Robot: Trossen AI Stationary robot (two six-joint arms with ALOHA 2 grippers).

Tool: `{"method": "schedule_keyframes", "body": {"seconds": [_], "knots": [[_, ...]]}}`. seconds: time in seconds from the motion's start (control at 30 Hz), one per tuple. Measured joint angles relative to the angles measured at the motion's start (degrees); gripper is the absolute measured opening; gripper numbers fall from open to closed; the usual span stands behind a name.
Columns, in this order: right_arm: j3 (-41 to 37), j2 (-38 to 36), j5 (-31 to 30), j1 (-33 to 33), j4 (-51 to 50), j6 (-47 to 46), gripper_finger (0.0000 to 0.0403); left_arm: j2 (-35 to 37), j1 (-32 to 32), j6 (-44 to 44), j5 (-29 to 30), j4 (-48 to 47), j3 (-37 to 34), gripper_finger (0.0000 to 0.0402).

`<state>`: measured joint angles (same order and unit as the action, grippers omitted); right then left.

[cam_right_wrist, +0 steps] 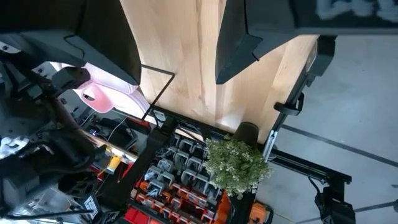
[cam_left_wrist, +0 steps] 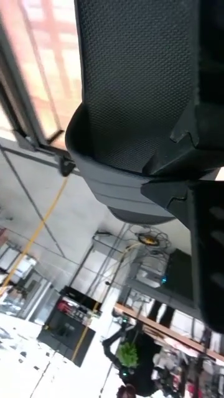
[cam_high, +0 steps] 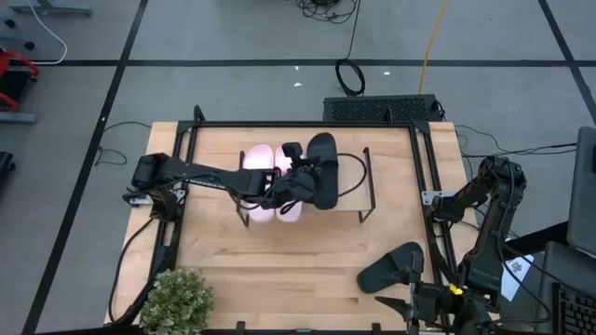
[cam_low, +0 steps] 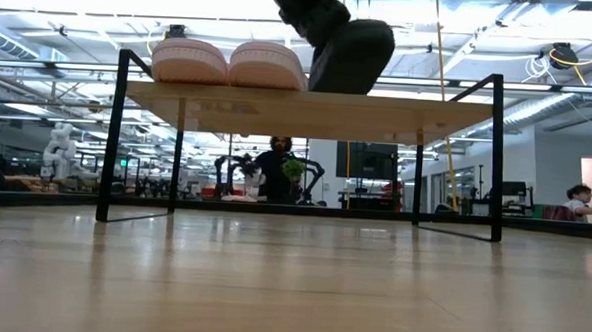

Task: Pick and place slides into the shelf
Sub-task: Put the left black slipper on the shelf

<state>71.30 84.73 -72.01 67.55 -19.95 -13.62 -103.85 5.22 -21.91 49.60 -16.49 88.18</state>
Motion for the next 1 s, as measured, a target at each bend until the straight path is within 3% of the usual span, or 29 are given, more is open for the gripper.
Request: {"method": "schedule_keyframes", "body": {"seconds": [1.0], "knots": [[0.0,0.0,0.0,0.0,0.3,1.3,0.0199,-2.2,0.5,1.0,1.4,-3.4,0.0,0.0000]]}}
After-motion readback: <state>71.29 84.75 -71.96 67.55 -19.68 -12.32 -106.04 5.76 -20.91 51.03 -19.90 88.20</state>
